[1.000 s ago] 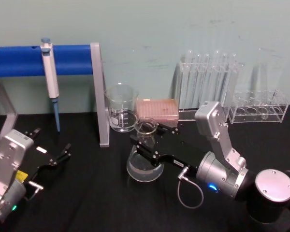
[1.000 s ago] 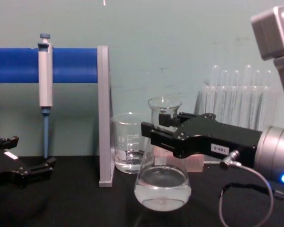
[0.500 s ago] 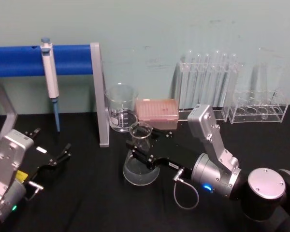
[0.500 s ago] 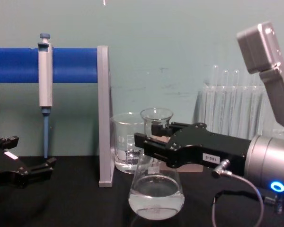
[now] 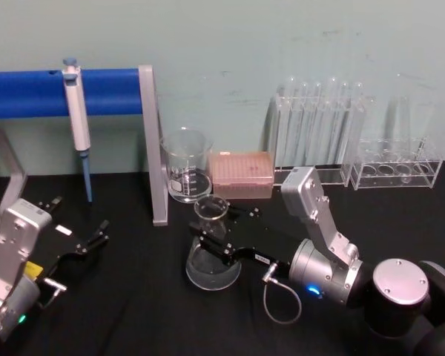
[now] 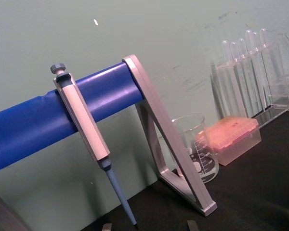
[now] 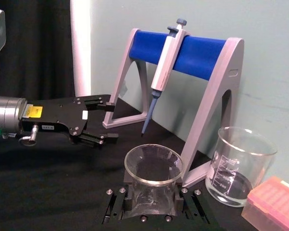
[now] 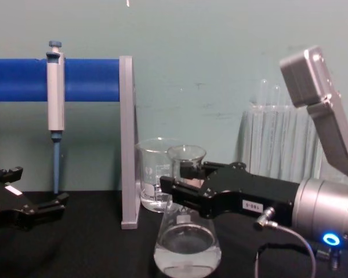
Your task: Grasp the erlenmeyer flask with one hand, shake it three times, then place it back.
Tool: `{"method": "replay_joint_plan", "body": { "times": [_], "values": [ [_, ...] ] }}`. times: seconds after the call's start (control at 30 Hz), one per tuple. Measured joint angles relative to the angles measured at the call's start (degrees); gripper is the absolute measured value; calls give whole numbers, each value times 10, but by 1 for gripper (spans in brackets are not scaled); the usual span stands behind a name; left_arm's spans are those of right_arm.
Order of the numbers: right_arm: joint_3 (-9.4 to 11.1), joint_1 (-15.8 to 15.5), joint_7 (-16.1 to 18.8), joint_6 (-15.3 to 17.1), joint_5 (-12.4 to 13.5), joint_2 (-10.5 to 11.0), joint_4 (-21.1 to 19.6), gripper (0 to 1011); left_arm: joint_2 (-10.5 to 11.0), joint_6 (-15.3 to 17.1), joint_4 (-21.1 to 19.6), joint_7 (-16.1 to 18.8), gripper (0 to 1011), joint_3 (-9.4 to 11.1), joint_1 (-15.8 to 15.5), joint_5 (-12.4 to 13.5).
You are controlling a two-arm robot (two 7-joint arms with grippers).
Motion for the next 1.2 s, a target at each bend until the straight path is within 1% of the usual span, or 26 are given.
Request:
{"method": "replay_joint_plan", "body": {
  "times": [0.6,0.93,1.2],
  "values": [
    [-10,13,12,-14,-1,-9,39,452,0,0,0,0,1001,0,0,0],
    [-12,17,14,-15,-2,-12,49,452,0,0,0,0,1001,0,0,0],
    [-13,17,14,-8,-2,-12,51,452,0,0,0,0,1001,0,0,0]
  ]
}}
